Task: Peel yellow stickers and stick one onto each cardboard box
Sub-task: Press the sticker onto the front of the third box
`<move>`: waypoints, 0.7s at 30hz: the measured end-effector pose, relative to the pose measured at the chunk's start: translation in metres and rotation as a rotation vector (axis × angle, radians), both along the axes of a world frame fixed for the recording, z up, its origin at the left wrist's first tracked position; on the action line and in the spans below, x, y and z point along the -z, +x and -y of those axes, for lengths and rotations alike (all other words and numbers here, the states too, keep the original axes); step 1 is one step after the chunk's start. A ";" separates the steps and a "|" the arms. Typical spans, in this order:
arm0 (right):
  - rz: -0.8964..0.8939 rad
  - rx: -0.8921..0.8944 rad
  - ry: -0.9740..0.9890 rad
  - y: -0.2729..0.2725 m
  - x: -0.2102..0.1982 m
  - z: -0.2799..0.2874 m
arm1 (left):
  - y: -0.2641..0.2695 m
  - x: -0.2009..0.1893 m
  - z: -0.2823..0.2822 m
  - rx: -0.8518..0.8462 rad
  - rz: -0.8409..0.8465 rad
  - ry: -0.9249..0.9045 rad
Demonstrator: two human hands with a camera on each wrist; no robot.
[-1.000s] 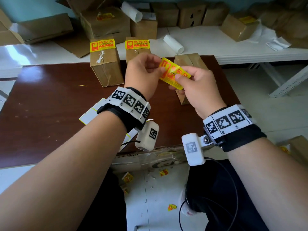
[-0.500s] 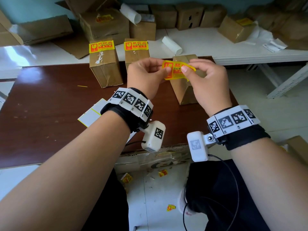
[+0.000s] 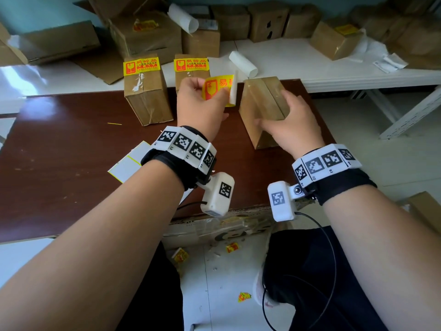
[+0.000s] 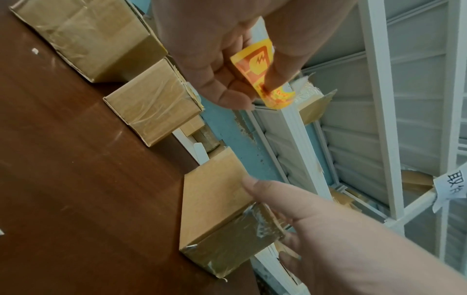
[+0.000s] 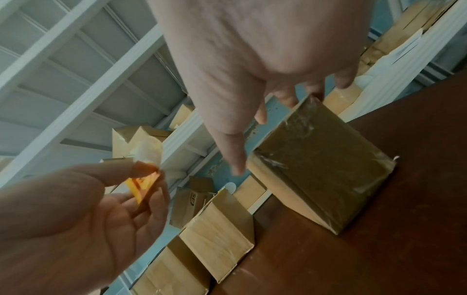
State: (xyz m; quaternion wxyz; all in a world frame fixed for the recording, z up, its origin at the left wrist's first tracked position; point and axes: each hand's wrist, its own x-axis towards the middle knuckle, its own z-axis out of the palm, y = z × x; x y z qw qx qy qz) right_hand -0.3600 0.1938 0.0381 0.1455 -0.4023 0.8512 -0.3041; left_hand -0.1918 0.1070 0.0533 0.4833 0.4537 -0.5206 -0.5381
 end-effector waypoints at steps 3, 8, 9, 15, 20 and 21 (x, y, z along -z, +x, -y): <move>0.038 0.003 -0.030 0.001 -0.003 0.001 | 0.002 -0.001 -0.002 0.016 -0.007 0.011; 0.067 -0.031 0.001 0.026 -0.017 0.000 | 0.005 -0.003 -0.007 -0.006 0.025 0.028; 0.086 -0.038 -0.025 0.033 -0.021 -0.001 | 0.006 -0.004 -0.007 -0.013 0.033 0.027; 0.066 -0.111 -0.083 0.071 -0.033 -0.018 | 0.017 -0.014 0.000 -0.031 -0.014 0.093; -0.025 -0.174 0.022 0.094 -0.032 -0.020 | 0.044 -0.017 0.000 -0.006 0.027 0.182; -0.007 -0.176 0.070 0.096 -0.031 -0.018 | 0.049 -0.015 0.001 0.014 0.047 0.200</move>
